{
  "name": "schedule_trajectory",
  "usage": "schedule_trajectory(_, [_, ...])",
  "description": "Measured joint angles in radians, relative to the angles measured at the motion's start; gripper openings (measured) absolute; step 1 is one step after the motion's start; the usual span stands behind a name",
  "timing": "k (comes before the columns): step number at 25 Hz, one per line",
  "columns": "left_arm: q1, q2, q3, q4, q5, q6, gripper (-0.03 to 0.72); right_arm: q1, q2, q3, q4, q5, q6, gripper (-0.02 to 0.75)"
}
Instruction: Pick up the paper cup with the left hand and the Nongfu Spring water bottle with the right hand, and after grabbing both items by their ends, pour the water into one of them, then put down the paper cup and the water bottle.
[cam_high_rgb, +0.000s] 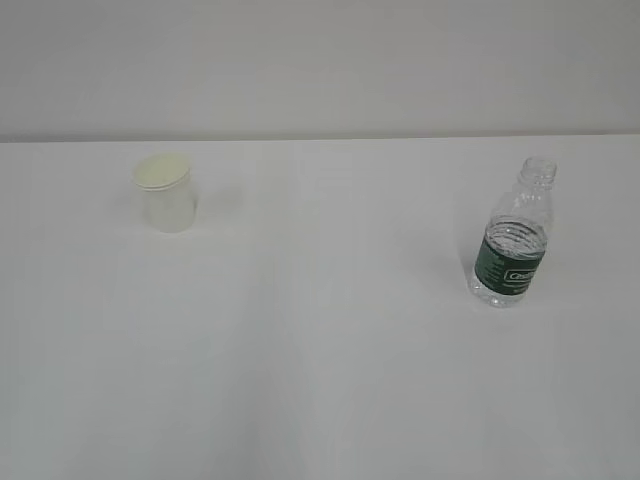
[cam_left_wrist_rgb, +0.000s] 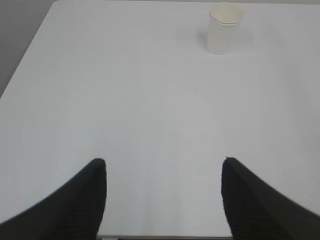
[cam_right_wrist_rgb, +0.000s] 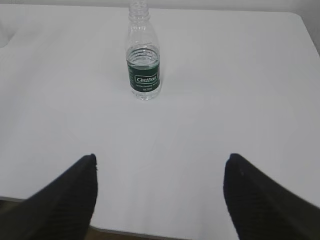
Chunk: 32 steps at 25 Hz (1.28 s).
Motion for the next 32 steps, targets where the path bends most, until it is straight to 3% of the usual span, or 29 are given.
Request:
schedule_trajectory(12, [0.0, 0.171, -0.008, -0.014, -0.024, 0.0, 0.52, 0.0, 0.132, -0.039, 0.0, -0.075, -0.007, 0.588])
schedule_trajectory(24, [0.0, 0.353, -0.032, -0.035, -0.345, 0.0, 0.52, 0.0, 0.298, -0.043, 0.002, -0.249, -0.008, 0.588])
schedule_trajectory(32, [0.0, 0.498, -0.032, -0.04, -0.467, 0.0, 0.52, 0.0, 0.386, -0.043, 0.003, -0.34, -0.044, 0.588])
